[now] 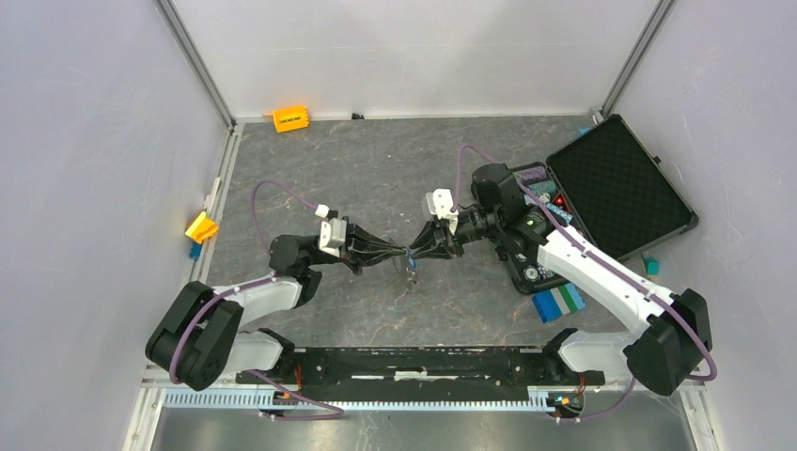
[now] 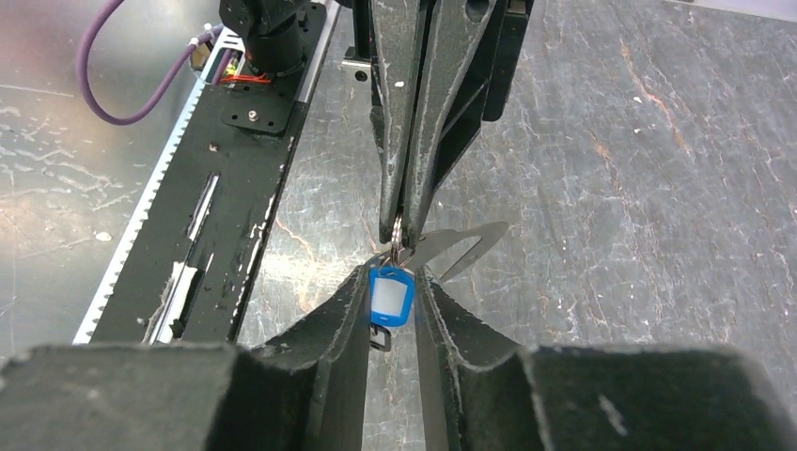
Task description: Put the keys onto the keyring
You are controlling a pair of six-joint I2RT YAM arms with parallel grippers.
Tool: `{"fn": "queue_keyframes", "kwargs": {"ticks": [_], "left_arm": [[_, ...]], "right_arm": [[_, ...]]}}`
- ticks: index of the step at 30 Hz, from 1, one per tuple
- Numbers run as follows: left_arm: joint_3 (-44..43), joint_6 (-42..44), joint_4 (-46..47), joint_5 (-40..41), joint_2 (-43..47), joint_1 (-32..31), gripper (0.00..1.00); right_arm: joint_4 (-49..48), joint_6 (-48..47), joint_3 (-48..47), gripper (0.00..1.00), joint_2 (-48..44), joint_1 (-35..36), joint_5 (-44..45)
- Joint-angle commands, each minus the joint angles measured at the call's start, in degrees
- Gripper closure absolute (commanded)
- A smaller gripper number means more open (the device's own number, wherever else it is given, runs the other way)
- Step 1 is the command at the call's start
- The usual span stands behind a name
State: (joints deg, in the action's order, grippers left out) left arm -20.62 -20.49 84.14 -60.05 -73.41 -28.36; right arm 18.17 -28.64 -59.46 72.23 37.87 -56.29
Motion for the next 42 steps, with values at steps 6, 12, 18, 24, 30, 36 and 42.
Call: {"fn": "queue_keyframes", "kwargs": {"ticks": [6, 12, 18, 24, 30, 36, 42], "left_arm": [[-1.79, -2.1, 5.07, 0.63, 0.2, 0.21, 0.98], [-1.81, -1.91, 5.05, 0.59, 0.02, 0.23, 0.98], [-1.53, -1.67, 5.06, 0.33, -0.63, 0.22, 0.98], [-1.5, 1.22, 4.98, -2.54, -2.16, 0.22, 0.96], [-3.06, 6.78, -2.93, -5.96, -1.69, 0.27, 0.81], [-4.23, 20.1, -20.03, -5.87, 2.77, 0.31, 0.63], [-6.47, 22.93, -23.9, -6.04, 3.29, 1.13, 0.54]], "right_arm": [[-3.84, 2.94, -1.54, 0.77, 0.62, 0.79, -2.24], [-4.18, 3.05, -1.17, 0.83, 1.01, 1.23, -1.86], [-2.94, 2.2, -2.11, 1.0, 0.77, 1.24, -0.22], [3.25, -2.45, -5.22, 1.0, -0.28, 3.4, 8.99], [10.45, -7.19, -9.49, 1.0, -0.43, 8.7, 21.51], [18.52, -10.01, -15.98, 1.0, 1.86, 12.14, 30.39], [24.63, -12.12, -21.42, 1.0, 5.15, 15.83, 37.74]]}}
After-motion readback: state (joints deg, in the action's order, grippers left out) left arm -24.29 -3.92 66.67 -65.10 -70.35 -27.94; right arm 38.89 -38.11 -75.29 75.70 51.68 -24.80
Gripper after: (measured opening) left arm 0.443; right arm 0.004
